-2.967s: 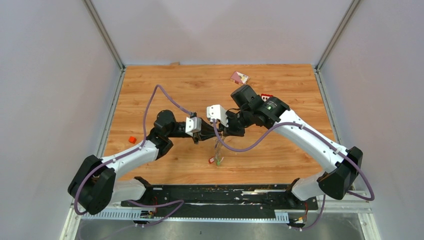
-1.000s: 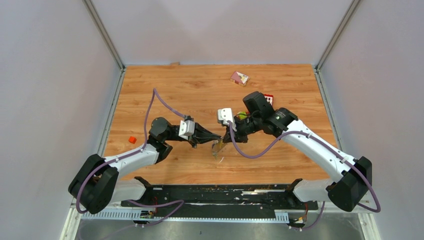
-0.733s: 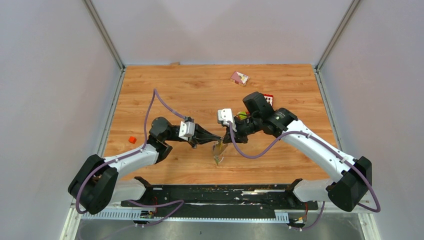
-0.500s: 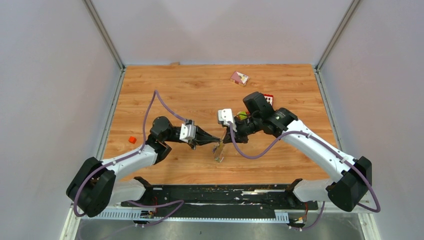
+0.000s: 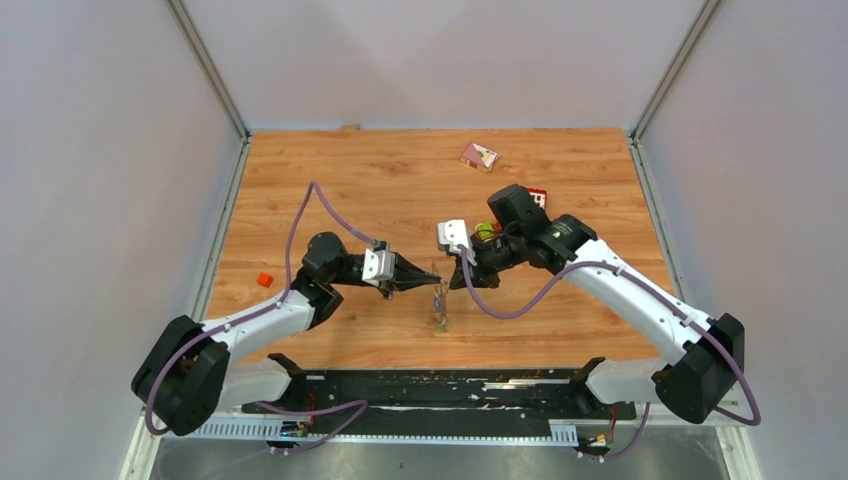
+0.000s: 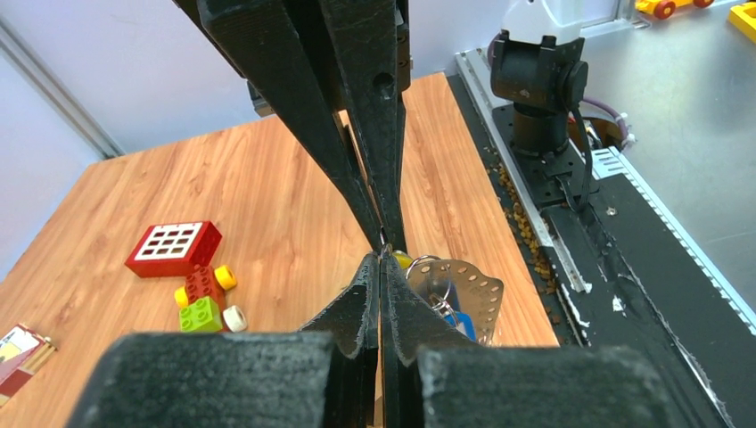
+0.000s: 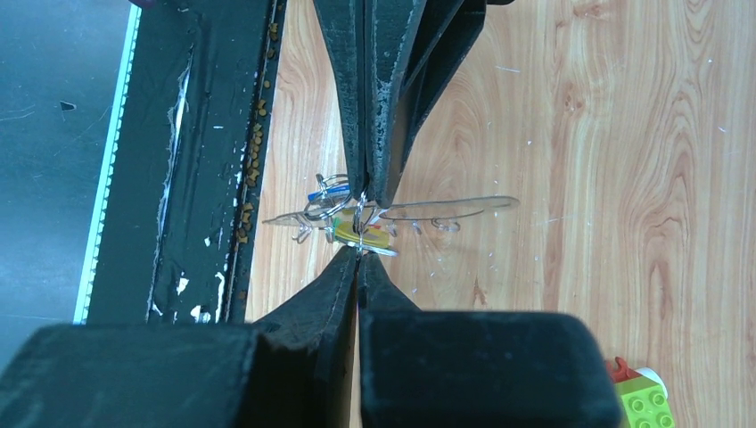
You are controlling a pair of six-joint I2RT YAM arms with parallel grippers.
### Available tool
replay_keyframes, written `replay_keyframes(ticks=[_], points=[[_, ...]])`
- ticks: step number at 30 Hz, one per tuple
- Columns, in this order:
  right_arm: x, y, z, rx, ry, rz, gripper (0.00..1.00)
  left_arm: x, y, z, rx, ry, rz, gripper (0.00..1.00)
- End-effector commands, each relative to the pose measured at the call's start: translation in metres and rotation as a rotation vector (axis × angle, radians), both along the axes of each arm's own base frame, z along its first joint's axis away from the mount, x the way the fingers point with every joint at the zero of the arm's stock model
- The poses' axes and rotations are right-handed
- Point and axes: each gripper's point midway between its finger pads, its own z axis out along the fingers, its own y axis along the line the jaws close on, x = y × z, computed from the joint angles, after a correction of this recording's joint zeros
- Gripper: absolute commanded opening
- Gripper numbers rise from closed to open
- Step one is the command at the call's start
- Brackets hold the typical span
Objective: Put the keys on the keyring
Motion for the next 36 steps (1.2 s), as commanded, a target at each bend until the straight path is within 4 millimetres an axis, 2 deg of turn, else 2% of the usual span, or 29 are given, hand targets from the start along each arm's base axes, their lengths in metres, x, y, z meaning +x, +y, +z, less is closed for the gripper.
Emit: replay_keyframes(ticks=[1, 6, 10, 12, 15, 20, 26, 29, 36], points=[[-0.001, 0.004, 0.033, 0.074, -0.055, 0.036, 0.00, 0.011, -0.002, 0.011, -0.002, -0.075, 0.044, 0.00], [0.010, 0.005, 0.033, 0.033, -0.052, -0.009, 0.00, 0.026, -0.002, -0.006, 0.096, -0.103, 0.092, 0.00], [0.026, -0.003, 0.017, -0.049, -0.074, -0.077, 0.00, 0.036, -0.002, -0.012, 0.125, -0.102, 0.136, 0.00], [0.032, -0.007, 0.008, -0.093, -0.077, -0.110, 0.00, 0.039, -0.003, -0.013, 0.129, -0.094, 0.140, 0.10], [0.038, -0.016, -0.006, -0.155, -0.083, -0.146, 0.00, 0.043, -0.006, -0.014, 0.140, -0.078, 0.139, 0.29], [0.052, -0.029, -0.020, -0.233, -0.137, -0.206, 0.00, 0.052, -0.006, -0.020, 0.157, -0.061, 0.181, 0.57], [0.072, -0.051, -0.043, -0.360, -0.210, -0.287, 0.00, 0.065, 0.000, -0.022, 0.173, -0.061, 0.271, 0.81], [0.080, -0.064, -0.055, -0.433, -0.237, -0.319, 0.00, 0.069, 0.003, -0.025, 0.192, -0.060, 0.300, 0.88], [0.099, -0.105, -0.074, -0.619, -0.324, -0.397, 0.00, 0.076, 0.006, -0.027, 0.213, -0.068, 0.343, 0.91]])
